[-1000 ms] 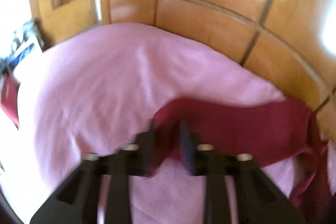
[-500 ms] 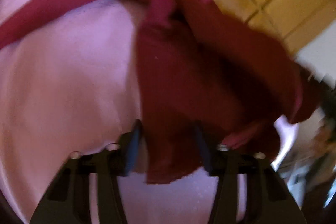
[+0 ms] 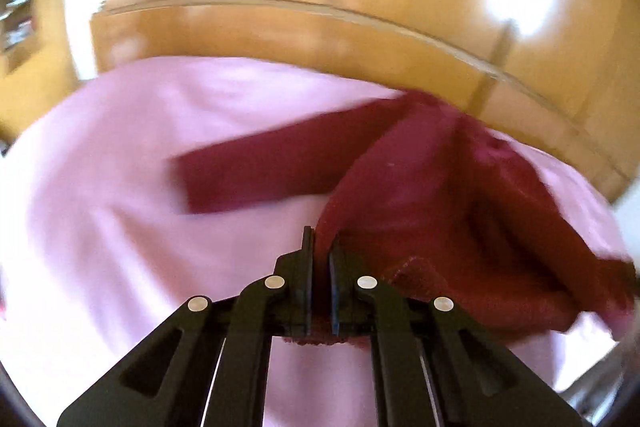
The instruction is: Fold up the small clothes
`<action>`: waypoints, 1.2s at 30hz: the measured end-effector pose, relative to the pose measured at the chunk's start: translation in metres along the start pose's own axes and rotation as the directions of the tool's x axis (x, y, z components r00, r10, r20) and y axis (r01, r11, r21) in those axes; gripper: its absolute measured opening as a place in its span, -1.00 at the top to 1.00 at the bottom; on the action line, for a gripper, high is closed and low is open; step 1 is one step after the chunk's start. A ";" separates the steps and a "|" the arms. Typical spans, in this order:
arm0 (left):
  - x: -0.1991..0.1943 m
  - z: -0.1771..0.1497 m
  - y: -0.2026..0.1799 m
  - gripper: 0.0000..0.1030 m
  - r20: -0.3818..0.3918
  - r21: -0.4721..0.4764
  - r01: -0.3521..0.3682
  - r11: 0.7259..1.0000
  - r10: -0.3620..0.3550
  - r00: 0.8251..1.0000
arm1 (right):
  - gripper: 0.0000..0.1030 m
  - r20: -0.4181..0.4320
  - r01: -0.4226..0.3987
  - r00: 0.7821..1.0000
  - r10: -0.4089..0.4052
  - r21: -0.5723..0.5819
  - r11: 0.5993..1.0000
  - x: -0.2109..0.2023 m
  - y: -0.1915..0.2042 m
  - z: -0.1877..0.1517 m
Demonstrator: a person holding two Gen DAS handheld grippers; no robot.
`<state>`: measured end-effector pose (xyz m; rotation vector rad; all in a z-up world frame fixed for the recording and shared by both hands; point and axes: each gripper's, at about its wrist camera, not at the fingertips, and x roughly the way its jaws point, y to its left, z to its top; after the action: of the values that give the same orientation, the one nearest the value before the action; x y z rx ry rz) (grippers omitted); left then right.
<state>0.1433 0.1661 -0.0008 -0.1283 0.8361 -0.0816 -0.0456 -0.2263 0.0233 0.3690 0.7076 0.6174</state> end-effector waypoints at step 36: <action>0.019 -0.044 0.049 0.90 -0.093 -0.089 -0.137 0.987 0.128 0.987 | -0.68 0.128 0.906 0.424 -0.897 -0.041 0.422 -0.073 -0.164 0.079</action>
<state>0.1247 0.2088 -0.0508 -0.1593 0.9335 0.0787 0.0317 -0.4063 0.0314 -0.1336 0.6717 -0.4307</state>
